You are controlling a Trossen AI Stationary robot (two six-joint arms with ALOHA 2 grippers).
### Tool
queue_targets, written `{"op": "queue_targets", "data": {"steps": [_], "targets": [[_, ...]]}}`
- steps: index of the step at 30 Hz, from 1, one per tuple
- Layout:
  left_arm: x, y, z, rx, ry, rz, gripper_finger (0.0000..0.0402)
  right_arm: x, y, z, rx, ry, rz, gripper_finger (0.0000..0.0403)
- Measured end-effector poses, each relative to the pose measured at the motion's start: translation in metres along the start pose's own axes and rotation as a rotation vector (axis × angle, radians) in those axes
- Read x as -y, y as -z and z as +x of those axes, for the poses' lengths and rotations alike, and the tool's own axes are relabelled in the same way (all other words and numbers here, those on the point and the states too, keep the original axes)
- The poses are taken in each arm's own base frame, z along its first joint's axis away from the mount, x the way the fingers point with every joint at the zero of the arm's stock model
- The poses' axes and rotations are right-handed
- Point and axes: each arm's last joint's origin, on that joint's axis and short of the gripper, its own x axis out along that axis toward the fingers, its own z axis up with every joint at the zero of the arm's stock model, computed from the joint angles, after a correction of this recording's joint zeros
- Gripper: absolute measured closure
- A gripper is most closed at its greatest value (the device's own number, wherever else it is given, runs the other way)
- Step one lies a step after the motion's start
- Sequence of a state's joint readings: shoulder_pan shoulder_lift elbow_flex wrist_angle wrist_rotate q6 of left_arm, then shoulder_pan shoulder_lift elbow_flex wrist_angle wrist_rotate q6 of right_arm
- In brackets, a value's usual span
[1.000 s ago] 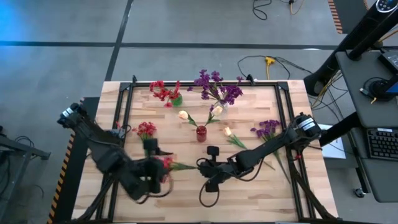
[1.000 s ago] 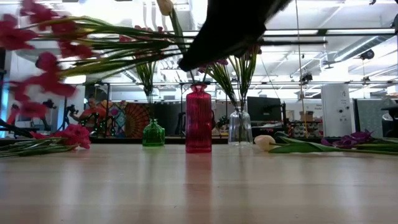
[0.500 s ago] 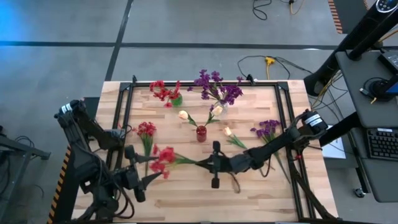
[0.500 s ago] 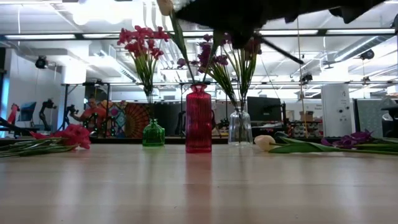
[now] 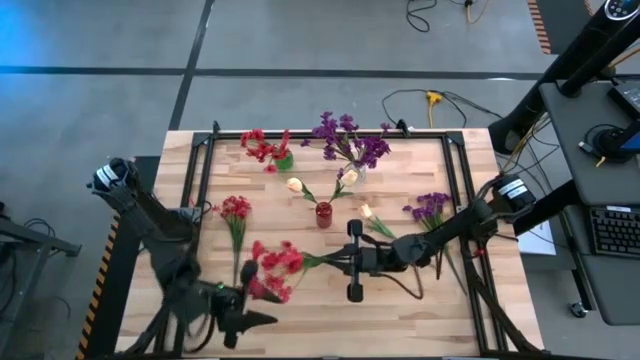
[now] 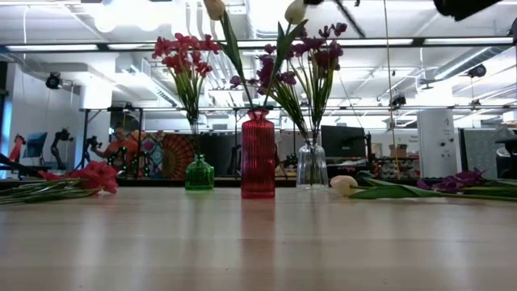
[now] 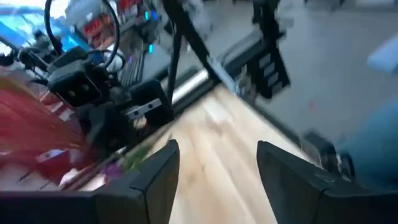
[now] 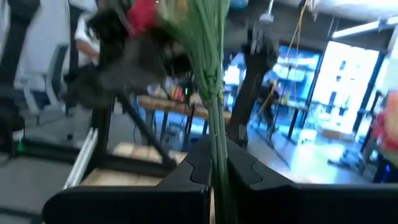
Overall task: Sort flowers into vase by color
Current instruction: Put the red flowers into the green vase
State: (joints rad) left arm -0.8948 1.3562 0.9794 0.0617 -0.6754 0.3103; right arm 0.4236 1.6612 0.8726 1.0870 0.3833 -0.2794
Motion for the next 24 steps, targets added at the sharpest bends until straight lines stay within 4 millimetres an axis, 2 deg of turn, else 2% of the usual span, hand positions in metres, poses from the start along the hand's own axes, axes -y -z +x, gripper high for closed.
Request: {"op": "queue_targets", "data": {"steps": [4, 7, 13, 18, 24], "targets": [[-0.013, 0.021, 0.011, 0.128, 0.03, -0.068, 0.0217, 0.005, -0.018, -0.005, 0.068, -0.062, -0.01, 0.0394], [-0.026, 0.039, 0.017, 0.185, -0.06, -0.161, 0.0221, 0.006, -0.028, -0.008, 0.124, -0.139, -0.002, 0.0394], [-0.05, 0.067, 0.026, 0.285, -0.206, -0.312, 0.0221, -0.001, -0.017, -0.001, 0.122, -0.177, -0.011, 0.0394], [-0.058, 0.069, 0.028, 0.382, -0.129, -0.328, 0.0212, -0.001, -0.013, 0.008, 0.118, -0.162, -0.019, 0.0394], [-0.067, 0.061, 0.036, 0.398, -0.144, -0.321, 0.0197, 0.005, -0.012, 0.013, 0.113, -0.148, -0.026, 0.0394]]}}
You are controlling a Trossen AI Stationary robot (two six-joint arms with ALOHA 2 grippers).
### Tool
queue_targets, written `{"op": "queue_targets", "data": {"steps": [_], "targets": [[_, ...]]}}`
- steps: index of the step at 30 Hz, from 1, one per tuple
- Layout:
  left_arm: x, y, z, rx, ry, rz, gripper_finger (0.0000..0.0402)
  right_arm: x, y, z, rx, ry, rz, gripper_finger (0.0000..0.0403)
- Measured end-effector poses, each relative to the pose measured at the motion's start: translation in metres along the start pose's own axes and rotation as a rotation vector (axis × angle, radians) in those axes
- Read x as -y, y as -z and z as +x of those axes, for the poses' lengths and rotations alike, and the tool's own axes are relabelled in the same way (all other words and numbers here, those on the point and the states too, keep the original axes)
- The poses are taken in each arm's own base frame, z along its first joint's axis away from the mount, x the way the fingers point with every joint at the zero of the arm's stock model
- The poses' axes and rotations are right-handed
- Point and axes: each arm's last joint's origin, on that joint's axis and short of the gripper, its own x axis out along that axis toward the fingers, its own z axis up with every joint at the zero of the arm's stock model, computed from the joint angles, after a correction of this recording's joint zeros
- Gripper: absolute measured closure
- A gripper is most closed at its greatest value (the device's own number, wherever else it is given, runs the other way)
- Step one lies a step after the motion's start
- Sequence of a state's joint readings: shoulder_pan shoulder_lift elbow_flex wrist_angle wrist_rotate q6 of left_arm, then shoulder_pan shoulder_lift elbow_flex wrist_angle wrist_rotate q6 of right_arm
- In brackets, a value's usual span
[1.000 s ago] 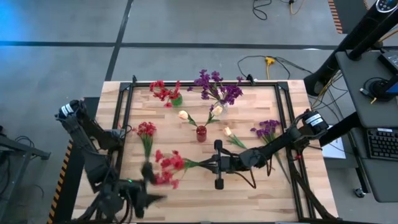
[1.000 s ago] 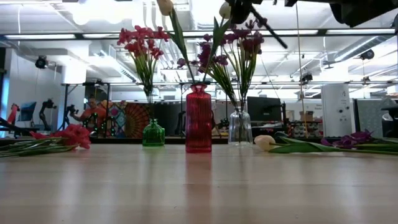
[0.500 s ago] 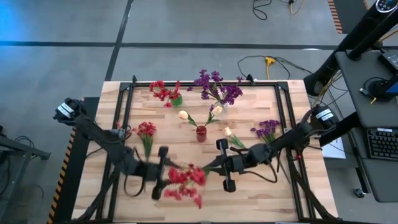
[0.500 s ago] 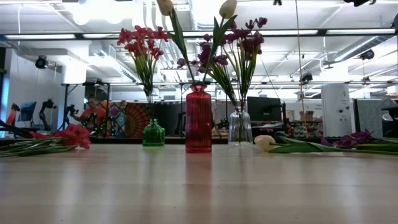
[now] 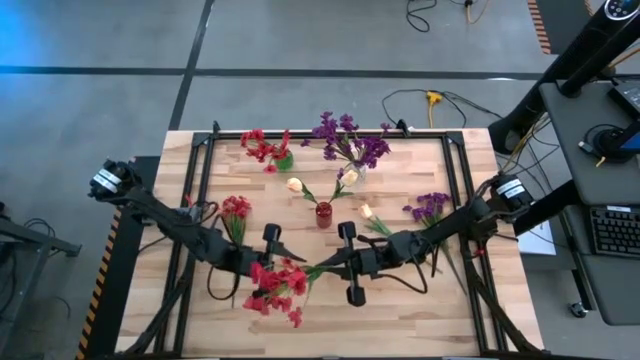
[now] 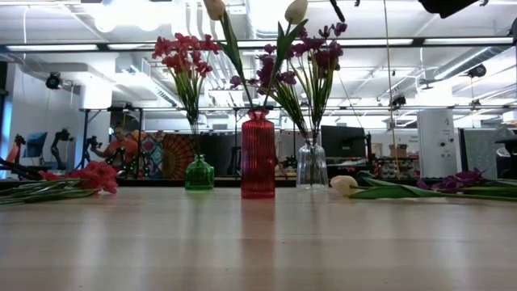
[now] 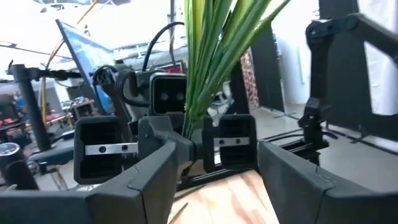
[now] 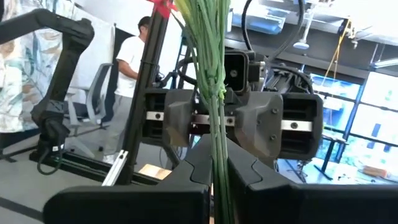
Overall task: Sort flowers into vase by color
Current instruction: Put the red flowers into the green vase
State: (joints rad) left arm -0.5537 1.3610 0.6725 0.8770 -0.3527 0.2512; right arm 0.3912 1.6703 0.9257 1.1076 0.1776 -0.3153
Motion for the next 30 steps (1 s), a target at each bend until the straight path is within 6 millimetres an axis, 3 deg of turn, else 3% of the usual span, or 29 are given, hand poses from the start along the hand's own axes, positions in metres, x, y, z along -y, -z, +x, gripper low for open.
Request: {"op": "queue_targets", "data": {"steps": [14, 22, 30], "targets": [[-0.009, 0.002, 0.037, 0.007, 0.001, 0.013, 0.0193, 0.002, 0.003, 0.001, -0.017, -0.042, 0.0, 0.0394], [-0.009, -0.008, 0.046, 0.051, 0.026, 0.05, 0.0194, 0.003, 0.005, 0.001, -0.034, -0.044, -0.004, 0.0394], [-0.016, -0.008, 0.05, 0.053, 0.02, 0.064, 0.0234, 0.004, 0.006, 0.002, -0.04, -0.042, -0.008, 0.0394]]}}
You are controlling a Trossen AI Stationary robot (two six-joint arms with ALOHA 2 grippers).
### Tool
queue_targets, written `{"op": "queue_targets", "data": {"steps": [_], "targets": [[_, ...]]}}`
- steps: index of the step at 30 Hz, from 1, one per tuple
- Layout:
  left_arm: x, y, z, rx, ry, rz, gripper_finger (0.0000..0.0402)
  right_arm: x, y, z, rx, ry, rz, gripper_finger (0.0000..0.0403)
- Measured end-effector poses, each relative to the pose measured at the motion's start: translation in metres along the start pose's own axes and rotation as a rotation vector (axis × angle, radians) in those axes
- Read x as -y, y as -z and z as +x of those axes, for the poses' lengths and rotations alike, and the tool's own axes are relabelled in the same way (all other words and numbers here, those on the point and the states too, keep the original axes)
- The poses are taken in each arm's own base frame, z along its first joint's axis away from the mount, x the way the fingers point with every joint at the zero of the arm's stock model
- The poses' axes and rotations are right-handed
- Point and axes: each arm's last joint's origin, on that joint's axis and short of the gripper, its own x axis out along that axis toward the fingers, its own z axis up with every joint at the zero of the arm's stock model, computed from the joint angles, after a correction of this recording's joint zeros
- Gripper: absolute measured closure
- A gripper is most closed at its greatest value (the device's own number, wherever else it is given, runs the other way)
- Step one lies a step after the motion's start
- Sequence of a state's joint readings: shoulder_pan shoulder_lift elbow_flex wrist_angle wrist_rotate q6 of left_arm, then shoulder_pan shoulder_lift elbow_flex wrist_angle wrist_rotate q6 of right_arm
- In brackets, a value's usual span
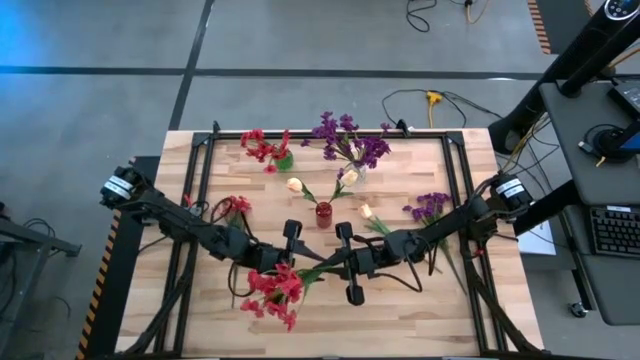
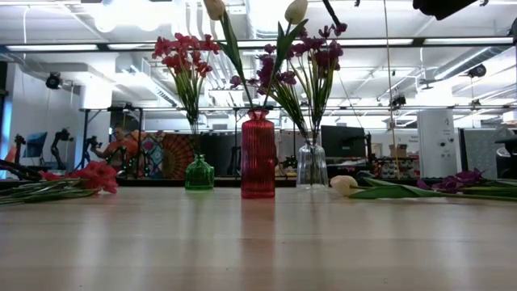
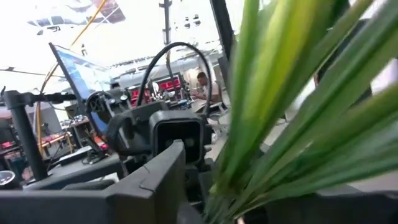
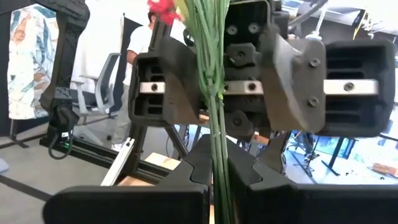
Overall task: Sort flowers into vase by color
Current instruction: Put the red flowers into the green vase
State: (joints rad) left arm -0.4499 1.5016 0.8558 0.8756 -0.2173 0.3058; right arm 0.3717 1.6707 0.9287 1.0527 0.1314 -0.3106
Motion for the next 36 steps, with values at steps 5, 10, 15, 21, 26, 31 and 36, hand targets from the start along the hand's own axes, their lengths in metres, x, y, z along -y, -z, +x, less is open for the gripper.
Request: {"op": "queue_targets", "data": {"steps": [5, 10, 15, 21, 26, 31, 36], "targets": [[0.0, 0.004, 0.002, -0.002, -0.006, 0.001, 0.0277, 0.0, 0.0, 0.0, 0.0, 0.0, 0.001, 0.0394], [-0.001, 0.004, 0.002, 0.0, -0.007, 0.001, 0.0337, 0.0, 0.0, 0.0, -0.005, 0.012, 0.02, 0.0392], [-0.001, 0.004, 0.002, 0.0, -0.008, -0.002, 0.0393, 0.0, 0.002, 0.0, -0.03, 0.021, 0.036, 0.0365], [-0.002, 0.002, 0.001, -0.005, -0.016, -0.003, 0.0391, 0.001, 0.004, 0.0, -0.063, 0.097, 0.051, 0.0288], [-0.007, -0.006, -0.004, -0.046, -0.042, 0.005, 0.0397, 0.006, -0.001, -0.004, -0.153, 0.188, 0.054, 0.0225], [-0.014, -0.016, -0.015, -0.137, -0.109, 0.026, 0.0398, 0.012, -0.01, -0.012, -0.252, 0.216, 0.087, 0.0186], [-0.024, -0.028, -0.03, -0.206, -0.152, 0.03, 0.0399, 0.017, -0.021, -0.022, -0.338, 0.202, 0.12, 0.0166]]}}
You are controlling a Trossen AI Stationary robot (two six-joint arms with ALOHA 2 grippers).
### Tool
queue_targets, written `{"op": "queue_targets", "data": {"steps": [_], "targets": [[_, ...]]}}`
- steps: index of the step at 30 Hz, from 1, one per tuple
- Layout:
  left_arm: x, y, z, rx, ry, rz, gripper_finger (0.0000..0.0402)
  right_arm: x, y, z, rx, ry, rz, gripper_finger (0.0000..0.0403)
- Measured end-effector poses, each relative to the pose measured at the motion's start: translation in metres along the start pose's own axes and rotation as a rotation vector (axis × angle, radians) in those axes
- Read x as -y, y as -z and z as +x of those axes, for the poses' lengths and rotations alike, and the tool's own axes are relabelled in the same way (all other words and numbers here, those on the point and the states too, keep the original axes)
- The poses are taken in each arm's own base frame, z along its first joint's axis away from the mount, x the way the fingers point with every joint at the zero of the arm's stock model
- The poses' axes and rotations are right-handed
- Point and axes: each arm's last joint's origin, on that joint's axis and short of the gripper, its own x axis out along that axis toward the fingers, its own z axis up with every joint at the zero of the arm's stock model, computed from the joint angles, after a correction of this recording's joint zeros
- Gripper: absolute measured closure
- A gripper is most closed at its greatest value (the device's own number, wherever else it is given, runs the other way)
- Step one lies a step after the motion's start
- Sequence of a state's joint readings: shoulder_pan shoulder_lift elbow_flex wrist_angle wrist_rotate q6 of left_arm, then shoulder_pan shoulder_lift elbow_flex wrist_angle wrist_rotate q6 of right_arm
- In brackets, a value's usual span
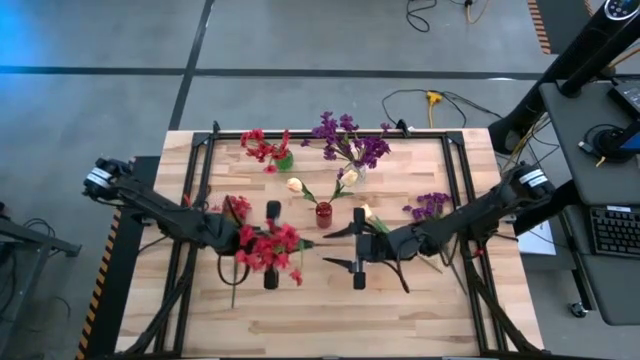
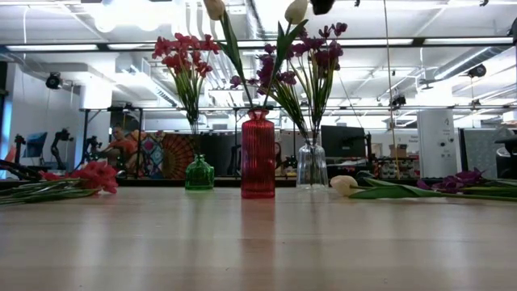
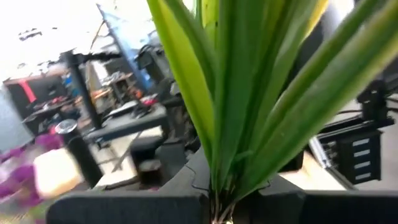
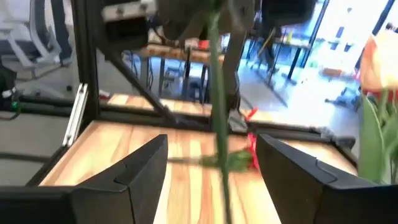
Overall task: Sort flowers into vase by color
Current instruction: Put the red flowers into the green vase
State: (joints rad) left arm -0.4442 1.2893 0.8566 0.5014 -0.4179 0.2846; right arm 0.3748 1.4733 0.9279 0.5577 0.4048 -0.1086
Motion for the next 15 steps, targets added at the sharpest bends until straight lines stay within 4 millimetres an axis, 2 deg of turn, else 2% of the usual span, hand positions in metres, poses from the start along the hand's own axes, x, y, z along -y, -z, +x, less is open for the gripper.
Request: {"op": "queue_targets", "data": {"steps": [7, 11, 15], "targets": [[-0.026, -0.014, -0.034, -0.156, -0.155, 0.037, 0.0399, 0.011, -0.014, -0.021, -0.085, 0.009, 0.018, 0.0156], [-0.059, -0.034, -0.054, -0.177, -0.255, 0.031, 0.0399, 0.024, -0.024, -0.035, -0.116, 0.022, 0.008, 0.0156], [-0.092, -0.04, -0.064, -0.133, -0.292, 0.02, 0.0399, 0.042, -0.031, -0.046, -0.149, 0.06, -0.008, 0.0157]]}}
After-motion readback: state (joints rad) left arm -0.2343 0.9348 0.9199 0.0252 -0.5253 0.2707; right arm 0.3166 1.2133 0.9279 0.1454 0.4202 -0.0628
